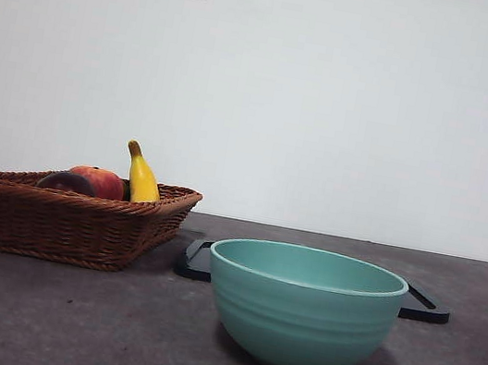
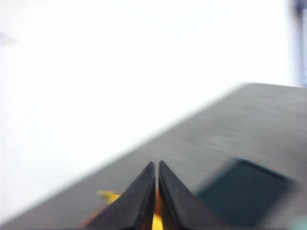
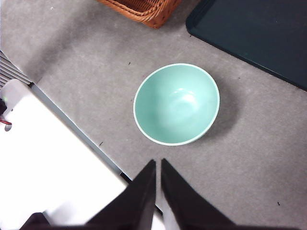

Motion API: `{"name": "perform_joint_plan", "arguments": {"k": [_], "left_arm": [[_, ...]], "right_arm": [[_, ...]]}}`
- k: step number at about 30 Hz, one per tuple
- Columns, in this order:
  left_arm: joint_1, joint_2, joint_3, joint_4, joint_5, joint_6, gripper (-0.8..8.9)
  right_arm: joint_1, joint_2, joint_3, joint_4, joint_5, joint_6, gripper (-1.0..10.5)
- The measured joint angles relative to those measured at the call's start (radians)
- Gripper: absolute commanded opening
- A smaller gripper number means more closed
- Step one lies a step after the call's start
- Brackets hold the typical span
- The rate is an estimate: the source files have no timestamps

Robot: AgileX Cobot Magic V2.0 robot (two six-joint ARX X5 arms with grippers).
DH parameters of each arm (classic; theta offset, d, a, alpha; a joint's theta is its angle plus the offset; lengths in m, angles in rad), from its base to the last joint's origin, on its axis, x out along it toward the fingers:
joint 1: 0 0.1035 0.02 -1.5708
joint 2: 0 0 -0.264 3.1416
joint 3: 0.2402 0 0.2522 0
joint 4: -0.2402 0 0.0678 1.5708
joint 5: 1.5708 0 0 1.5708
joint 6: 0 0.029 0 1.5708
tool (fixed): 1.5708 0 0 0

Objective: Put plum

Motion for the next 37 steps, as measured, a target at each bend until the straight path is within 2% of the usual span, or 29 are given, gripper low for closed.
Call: {"name": "perform_joint_plan", "arguments": {"k": [6, 11, 21, 29, 37], "left_arm": [[0.065, -0.164, -0.245, 0.199, -0.261, -0.058, 0.11], [0.087, -0.275, -0.438, 0.248, -0.402, -0.126, 0.1], [0.089, -0.463, -0.723, 0.235, -0.41, -0.201, 0.1], [0.089, -0.541, -0.786, 0.146, -0.41, -0.222, 0.1], [0.089, -0.542, -0.799, 0.074, -0.41, -0.224, 0.11]], "right_arm": [[0.0, 0.0, 0.0, 0.0, 0.0, 0.0, 0.1], [0.0, 0.0, 0.0, 0.0, 0.0, 0.0, 0.1], [0.0, 0.0, 0.0, 0.0, 0.0, 0.0, 0.1], [0.0, 0.0, 0.0, 0.0, 0.0, 0.0, 0.1], [0.0, 0.0, 0.0, 0.0, 0.0, 0.0, 0.1]]}}
